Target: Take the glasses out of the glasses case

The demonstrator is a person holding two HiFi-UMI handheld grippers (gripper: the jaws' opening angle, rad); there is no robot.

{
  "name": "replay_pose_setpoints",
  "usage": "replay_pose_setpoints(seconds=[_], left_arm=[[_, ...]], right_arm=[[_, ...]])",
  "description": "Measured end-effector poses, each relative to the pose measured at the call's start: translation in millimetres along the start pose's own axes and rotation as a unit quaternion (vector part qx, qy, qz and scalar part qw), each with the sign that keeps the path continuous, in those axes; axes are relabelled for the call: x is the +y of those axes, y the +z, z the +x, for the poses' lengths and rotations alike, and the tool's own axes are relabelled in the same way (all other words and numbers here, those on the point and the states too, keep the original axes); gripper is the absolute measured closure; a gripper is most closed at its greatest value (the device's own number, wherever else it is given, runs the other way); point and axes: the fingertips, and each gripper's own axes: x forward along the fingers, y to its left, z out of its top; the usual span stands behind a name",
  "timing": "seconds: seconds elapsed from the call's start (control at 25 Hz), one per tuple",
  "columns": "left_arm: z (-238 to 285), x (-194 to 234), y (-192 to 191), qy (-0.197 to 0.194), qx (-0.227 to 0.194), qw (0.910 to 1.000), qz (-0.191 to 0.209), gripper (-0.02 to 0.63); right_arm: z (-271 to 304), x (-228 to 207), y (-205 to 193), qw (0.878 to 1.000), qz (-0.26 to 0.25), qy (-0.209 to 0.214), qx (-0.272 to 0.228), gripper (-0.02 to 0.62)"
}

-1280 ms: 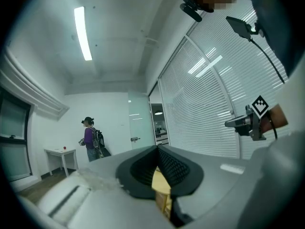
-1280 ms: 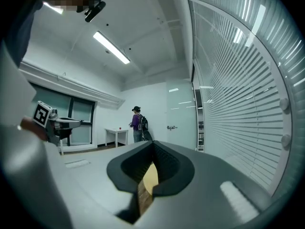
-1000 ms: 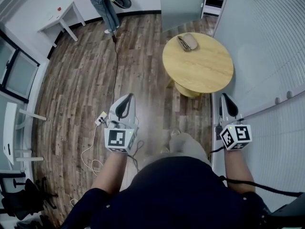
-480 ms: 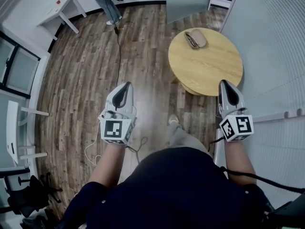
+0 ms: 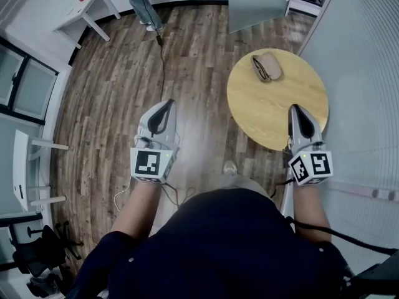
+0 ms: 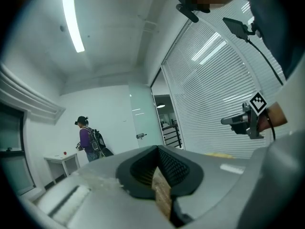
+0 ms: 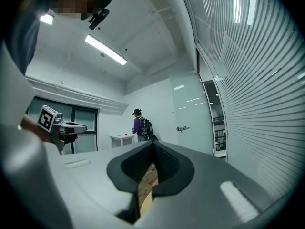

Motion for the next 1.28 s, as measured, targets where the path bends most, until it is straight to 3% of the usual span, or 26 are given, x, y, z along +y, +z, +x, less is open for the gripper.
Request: replay_pose_setpoints(seconds=[0.24,0.6,0.88,1.08,1.28], left_arm=[[52.7,18.0,9.2,0.017,0.000,0.9997,0.017,0.600],[101.3,39.6,4.6,0.041,-0.007,0.9991,0.003,0.600],[155.8,36.5,-5.6,-0.003,-0.015,0.9999,0.002,0.600],[198.9,33.9,-1.7,-0.032,-0.010,0.9992,0.024,0.600],[241.0,41.5,1.8,-0.082,-0.024,0.9959,0.028,0.600]], right_arm=[[63.5,-34.5,-11.3,1.000,0.021,0.022,-0.001,0.586],[120.1,-65.1,-13.4,0.999,0.008,0.036,0.001,0.586],[138.2,-92.6,-24.3,1.000,0.012,0.002,0.011,0.586],[145.9,-111.3,-35.8,0.999,0.019,-0.032,0.014,0.586],[169.9,-115.7,-36.7,0.998,0.016,-0.061,0.019,0.586]])
